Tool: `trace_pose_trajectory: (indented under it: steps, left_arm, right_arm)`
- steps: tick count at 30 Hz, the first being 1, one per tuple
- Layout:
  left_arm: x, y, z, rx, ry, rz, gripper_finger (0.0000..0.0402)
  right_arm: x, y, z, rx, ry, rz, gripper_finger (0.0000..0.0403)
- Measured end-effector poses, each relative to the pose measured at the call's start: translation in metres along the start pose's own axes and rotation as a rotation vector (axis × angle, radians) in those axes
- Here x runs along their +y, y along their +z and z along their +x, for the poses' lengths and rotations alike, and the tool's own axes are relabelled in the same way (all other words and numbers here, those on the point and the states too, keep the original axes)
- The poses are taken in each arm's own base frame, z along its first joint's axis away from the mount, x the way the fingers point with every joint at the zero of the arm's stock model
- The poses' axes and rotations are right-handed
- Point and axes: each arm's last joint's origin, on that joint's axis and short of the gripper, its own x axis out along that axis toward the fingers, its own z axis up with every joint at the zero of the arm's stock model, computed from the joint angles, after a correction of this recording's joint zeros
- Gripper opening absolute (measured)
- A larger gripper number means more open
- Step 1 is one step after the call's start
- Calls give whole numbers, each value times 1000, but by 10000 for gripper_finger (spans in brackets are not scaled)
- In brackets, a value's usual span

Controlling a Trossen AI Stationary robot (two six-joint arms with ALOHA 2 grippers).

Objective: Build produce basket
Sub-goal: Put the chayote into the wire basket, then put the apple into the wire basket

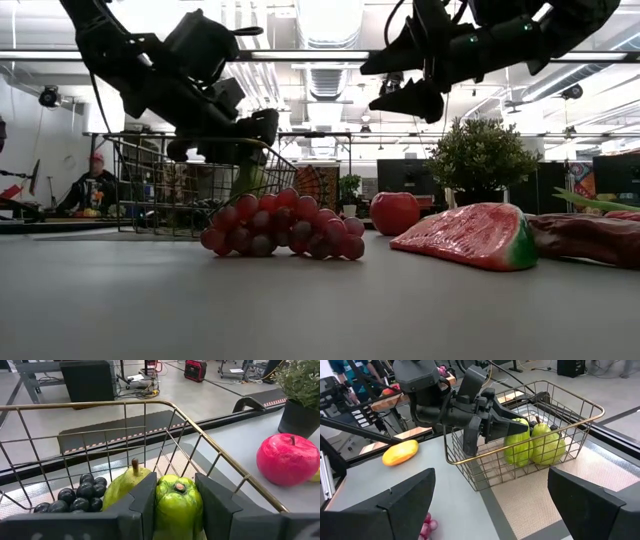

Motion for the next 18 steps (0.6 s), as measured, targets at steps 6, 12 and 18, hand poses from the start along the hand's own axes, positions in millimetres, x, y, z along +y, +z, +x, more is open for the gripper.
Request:
trace_pose_trajectory:
  steps: [6, 12, 18]
  left_arm:
    - [1, -1, 0, 5, 4, -29, 142]
    - [1, -2, 0, 7, 5, -32, 179]
    - [1, -2, 0, 7, 5, -33, 187]
  right_arm:
    - [0, 0, 0, 0, 0, -6, 368]
    - [0, 0, 0, 1, -1, -7, 368]
    - [0, 0, 0, 1, 0, -8, 368]
